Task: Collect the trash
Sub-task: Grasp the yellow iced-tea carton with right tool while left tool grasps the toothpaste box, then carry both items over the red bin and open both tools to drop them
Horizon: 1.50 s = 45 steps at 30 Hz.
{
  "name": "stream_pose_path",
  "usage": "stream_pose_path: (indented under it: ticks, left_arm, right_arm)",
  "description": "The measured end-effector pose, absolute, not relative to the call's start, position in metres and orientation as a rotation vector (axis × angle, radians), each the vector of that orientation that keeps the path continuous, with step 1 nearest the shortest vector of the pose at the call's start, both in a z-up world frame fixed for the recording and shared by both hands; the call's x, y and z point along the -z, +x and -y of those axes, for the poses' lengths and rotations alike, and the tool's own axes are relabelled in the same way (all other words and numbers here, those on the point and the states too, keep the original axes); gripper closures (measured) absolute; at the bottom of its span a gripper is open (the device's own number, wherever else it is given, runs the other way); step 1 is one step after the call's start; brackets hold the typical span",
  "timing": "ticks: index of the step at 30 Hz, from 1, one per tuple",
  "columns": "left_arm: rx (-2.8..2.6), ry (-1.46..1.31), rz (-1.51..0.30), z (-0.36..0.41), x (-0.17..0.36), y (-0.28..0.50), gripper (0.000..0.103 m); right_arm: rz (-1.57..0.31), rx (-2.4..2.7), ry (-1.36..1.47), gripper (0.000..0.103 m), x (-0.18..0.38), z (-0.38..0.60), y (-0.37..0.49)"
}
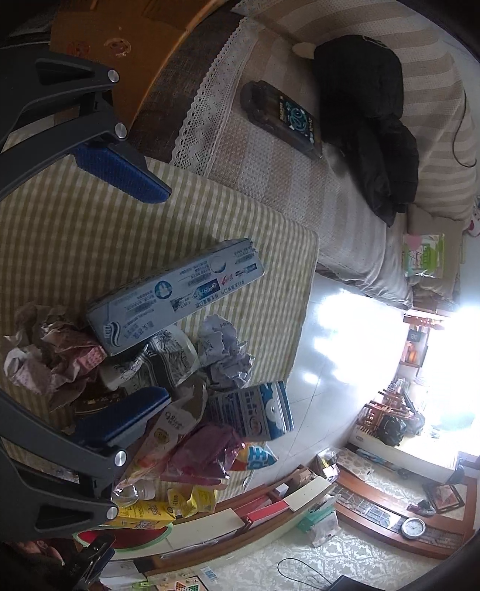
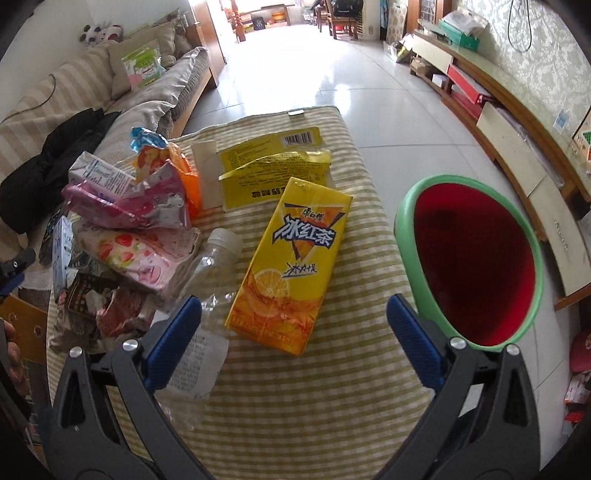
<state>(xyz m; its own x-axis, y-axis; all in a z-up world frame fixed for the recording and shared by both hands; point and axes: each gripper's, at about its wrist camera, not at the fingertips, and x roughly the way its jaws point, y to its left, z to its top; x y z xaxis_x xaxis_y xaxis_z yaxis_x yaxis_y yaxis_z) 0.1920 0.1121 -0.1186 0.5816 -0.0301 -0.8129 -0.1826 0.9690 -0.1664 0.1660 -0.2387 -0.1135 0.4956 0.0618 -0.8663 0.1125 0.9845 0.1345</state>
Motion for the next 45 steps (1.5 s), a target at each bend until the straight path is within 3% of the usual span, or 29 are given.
stream_pose_path:
  ticks: [5,16,21,22,23,26,31,45]
  left_arm:
    - [-0.130,-0.300,-1.003,-0.126,0.139,0.215,0.008]
    - [-0.187,-0.364,-1.107,-0.130,0.167,0.255,0.009]
    - [-0.218,-0.413,-1.102,-0.132,0.174,0.251,0.032]
    - [-0.219,-0.413,-1.099,-0.132,0.175,0.251,0.039]
    - [-0.215,-0.409,-1.115,-0.132,0.179,0.252,0.053]
    - [-0.187,-0.423,-1.126,-0.131,0.185,0.250,0.060]
    - [-0.162,-0.428,-1.101,-0.130,0.176,0.240,0.067]
    - [-0.203,-0.347,-0.893,-0.138,0.095,0.193,0.067]
  right_arm:
    - [-1.071,0.039,0.195,0.006,0.125,0.241,0.184]
    - [-1.131,0.063,0.210,0.028,0.146,0.243,0.209]
    - [-1.151,0.052,0.221,0.034,0.155,0.241,0.213]
    - [-1.153,0.057,0.217,0.034,0.156,0.240,0.214]
    - [-1.156,0.061,0.214,0.034,0.157,0.239,0.214]
    - [-1.158,0.062,0.207,0.034,0.159,0.237,0.216]
    - [-1.150,0.035,0.214,0.036,0.155,0.241,0.212]
    - [-0.986,-0.038,0.253,0.037,0.084,0.252,0.184]
